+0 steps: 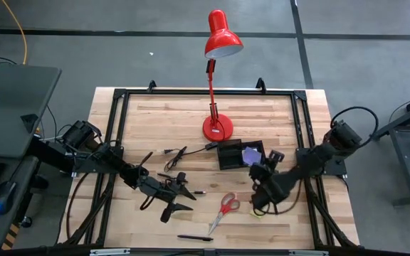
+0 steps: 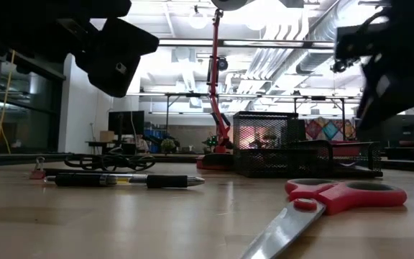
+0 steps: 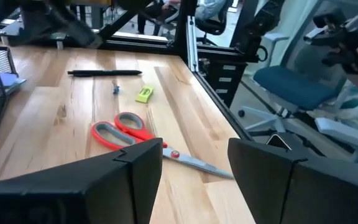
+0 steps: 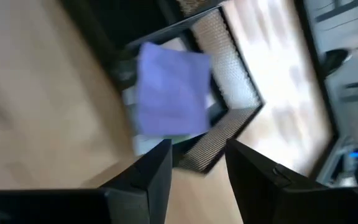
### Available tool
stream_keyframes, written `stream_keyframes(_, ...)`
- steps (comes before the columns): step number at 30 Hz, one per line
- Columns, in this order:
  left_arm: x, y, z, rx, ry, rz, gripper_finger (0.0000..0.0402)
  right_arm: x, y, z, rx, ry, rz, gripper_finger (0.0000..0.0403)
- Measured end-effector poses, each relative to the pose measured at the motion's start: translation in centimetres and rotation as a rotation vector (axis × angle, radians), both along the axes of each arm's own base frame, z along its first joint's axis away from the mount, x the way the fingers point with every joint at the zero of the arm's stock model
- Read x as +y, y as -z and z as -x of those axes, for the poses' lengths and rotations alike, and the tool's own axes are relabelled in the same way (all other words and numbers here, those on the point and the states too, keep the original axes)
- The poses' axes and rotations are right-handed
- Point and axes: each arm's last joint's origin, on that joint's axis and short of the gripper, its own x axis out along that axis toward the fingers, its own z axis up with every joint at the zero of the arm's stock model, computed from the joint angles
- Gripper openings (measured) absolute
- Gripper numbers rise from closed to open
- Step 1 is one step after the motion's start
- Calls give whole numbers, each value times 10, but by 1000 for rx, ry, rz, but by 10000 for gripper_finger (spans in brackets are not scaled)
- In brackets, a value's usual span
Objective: Pick and place office supplies into organizer
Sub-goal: Put the blue binder clip into the desk organizer
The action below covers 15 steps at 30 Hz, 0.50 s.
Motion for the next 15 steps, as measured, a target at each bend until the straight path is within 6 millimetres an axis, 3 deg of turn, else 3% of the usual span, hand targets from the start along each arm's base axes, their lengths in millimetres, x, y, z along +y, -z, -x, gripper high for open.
stream_keyframes(6,1,0,0,-8,-19,-45,173,33,-1,10,-125,41,-244,142)
stream_keyframes(10,1,0,0,-9,-19,-51,173,56,1,6,-199,10,-445,142)
stream_keyframes(15,1,0,0,-15,-21,-49,173,70,0,4,-267,-24,-554,142)
